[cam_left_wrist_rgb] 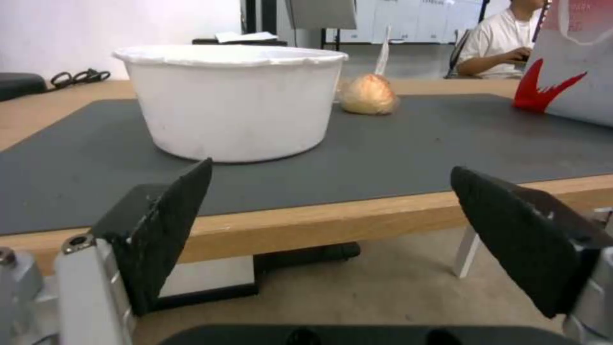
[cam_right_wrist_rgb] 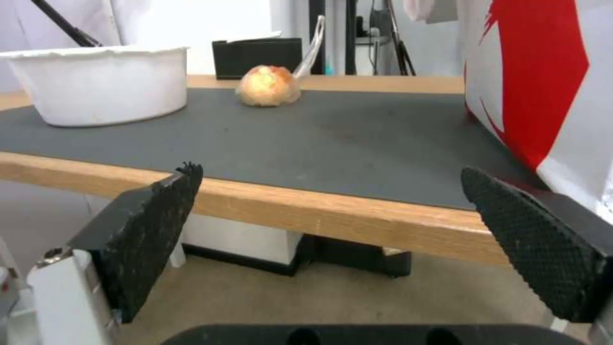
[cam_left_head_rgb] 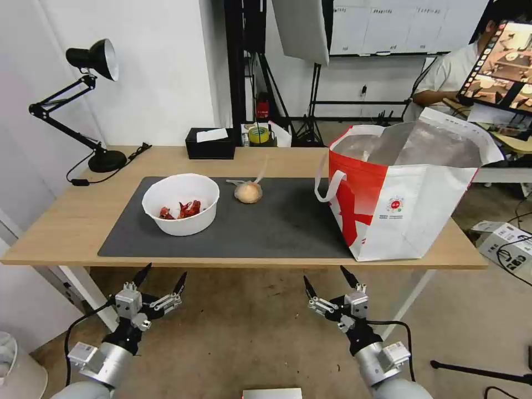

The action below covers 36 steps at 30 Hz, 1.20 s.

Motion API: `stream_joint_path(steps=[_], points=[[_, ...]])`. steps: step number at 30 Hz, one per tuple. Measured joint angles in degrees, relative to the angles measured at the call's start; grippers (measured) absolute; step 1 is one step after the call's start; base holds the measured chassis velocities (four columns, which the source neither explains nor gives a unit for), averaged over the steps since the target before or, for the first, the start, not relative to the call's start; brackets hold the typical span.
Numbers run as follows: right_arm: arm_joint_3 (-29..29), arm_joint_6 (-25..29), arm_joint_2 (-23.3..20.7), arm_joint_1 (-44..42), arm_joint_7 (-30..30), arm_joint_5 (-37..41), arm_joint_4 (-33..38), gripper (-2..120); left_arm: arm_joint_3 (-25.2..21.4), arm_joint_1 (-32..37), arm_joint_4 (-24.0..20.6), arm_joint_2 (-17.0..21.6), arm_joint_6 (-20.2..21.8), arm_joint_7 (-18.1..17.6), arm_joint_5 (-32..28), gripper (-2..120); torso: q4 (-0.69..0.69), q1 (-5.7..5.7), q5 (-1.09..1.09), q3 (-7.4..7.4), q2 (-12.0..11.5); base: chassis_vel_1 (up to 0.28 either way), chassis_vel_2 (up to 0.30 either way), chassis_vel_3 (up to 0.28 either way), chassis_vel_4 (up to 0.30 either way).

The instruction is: Pick up the trash from the table and place it into the takeout bag.

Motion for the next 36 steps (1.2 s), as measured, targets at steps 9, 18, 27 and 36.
stream_joint_path(steps=[9,18,27,36], points=[[-2.0,-1.2,-1.4,3.4,0.6,0.7,1.5,100,-0.1,0.0,-0.2,0.1,0.0,0.0,0.0,100,0.0,0.0,0.0,0.0,0.0,0.0,0.0,0.0,0.0],[-5.9,-5.3,-5.1,12.9,1.6,5.0,3.1,100,-0.1,-0.1,-0.1,-0.1,0.0,0.0,0.1,100,0.0,0.0,0.0,0.0,0.0,0.0,0.0,0.0,0.0],[-14.8,-10.8,-5.4,31.1,4.1,11.5,-1.4,100,-1.1,0.6,0.1,0.3,0.0,-0.1,0.1,100,0.01,0.0,0.0,0.01,0.0,0.0,0.0,0.0,0.0],[-21.1,-13.6,-1.8,45.0,6.7,16.9,-9.4,100,-1.9,1.2,0.1,0.5,0.0,-0.1,0.0,100,0.0,0.01,0.0,0.01,0.0,0.0,0.0,0.0,0.0]])
